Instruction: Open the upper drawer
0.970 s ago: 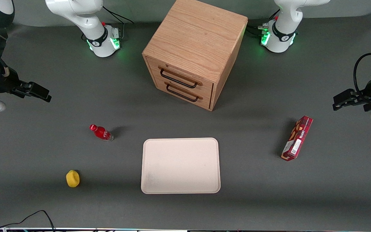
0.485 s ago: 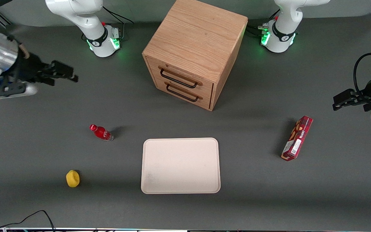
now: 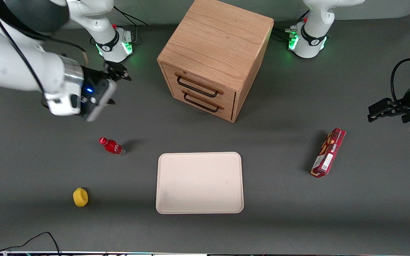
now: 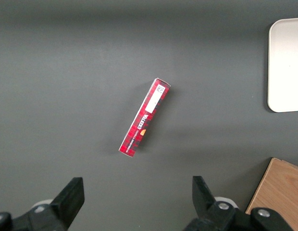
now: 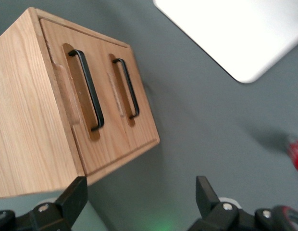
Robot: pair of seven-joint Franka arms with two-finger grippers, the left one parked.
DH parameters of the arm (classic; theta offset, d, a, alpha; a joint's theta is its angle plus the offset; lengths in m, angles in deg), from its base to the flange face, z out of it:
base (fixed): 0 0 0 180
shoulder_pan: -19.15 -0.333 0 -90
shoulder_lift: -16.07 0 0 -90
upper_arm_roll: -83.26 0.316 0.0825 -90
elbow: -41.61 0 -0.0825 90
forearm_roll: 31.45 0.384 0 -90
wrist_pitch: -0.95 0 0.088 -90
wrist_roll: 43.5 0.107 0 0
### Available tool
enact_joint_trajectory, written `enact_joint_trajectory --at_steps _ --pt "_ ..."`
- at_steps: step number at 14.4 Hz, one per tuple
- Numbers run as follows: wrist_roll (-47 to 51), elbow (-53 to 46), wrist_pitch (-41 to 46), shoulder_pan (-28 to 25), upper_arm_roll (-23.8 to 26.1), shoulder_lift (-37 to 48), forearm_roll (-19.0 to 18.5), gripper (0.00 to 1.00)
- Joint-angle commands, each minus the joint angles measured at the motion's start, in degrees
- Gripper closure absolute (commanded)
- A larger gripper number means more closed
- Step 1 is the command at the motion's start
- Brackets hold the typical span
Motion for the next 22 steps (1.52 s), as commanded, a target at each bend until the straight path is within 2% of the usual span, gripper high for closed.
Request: enact_joint_trajectory --at_steps 1,5,9,14,22 --pt "-2.3 -3.7 -1.0 -0.4 4.5 -5.4 1.0 0.0" --pt "-2.3 -3.0 -2.6 -0.7 10.6 -8.5 0.8 0.0" --pt "-1.6 2.3 -9.0 -1.8 12.8 -8.9 0.8 0.0" --pt "-1.6 9.4 -18.2 -2.5 14.6 -9.4 -0.2 0.0" --pt "-1.5 13.8 -25.3 -3.3 15.9 -10.6 -1.6 0.0"
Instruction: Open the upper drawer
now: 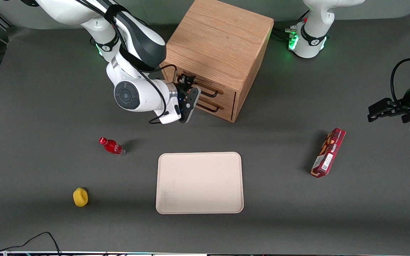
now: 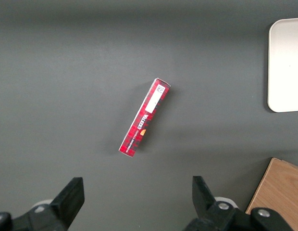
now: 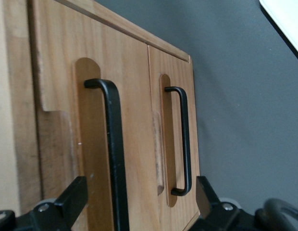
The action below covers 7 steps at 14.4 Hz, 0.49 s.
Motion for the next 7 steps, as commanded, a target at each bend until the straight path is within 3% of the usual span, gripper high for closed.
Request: enact_joint_trajectory --at_steps 1,7 --pt "-0.3 1.7 -2.7 -0.3 0.2 0.1 -1.0 0.0" --pt "-0.3 0.7 -4.6 -0.2 0.2 -3.1 -4.5 0.0"
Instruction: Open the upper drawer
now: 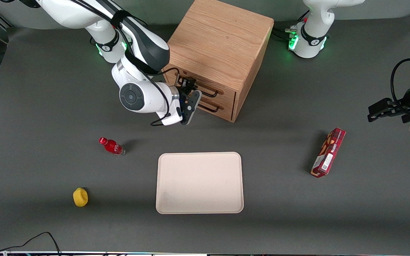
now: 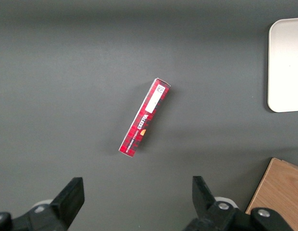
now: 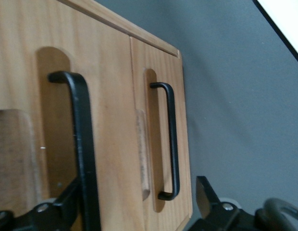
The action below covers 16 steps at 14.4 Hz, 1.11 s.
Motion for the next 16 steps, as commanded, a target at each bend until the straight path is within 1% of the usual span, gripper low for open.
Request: enact_joint_trajectory --at_steps 1,4,7,9,12,13,14,16 --pt "-0.2 -1.8 -2.2 -0.1 0.1 -2.9 -2.5 0.0" --pt "1.8 -6.9 -2.2 0.0 0.0 -6.1 -5.7 0.0" --pt "2.1 -11.1 -1.6 0.1 -0.5 -8.9 -6.9 0.0" --pt "2.0 -12.2 -1.2 0.4 -0.7 -9.6 -7.1 0.0" --pt "1.6 -16.6 3.1 1.0 -1.7 -11.4 -7.3 0.0" --pt "1.5 -18.9 4.7 0.9 -3.2 -12.4 -7.5 0.0" --pt "1.5 -20.7 6.3 0.8 -3.8 -13.5 -7.5 0.0" --pt "1.4 -23.3 7.9 0.8 -3.9 -15.2 -9.1 0.0"
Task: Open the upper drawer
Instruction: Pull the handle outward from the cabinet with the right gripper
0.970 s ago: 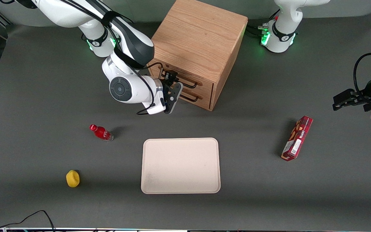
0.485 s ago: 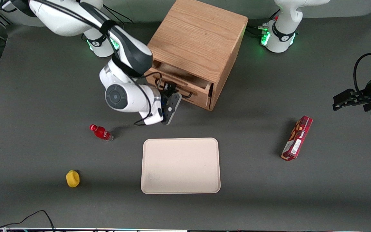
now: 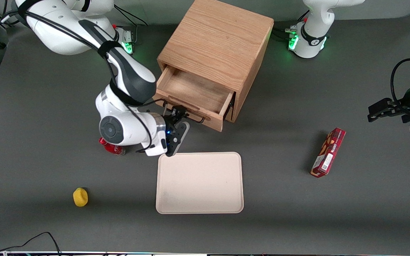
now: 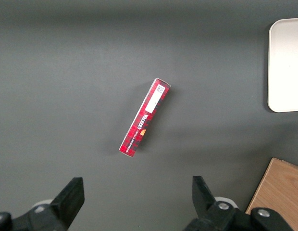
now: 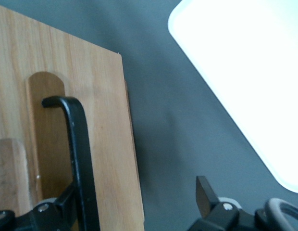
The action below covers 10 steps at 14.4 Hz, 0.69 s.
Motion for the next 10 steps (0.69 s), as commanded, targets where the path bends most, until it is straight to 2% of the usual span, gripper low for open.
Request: enact_joint_trajectory --at_steps 1,10 --pt "0.7 -6.0 2.9 -0.5 0.1 -4.2 -3.1 0.0" --pt "-1.3 -13.2 4.1 -0.5 -3.7 -8.2 -3.9 0.0"
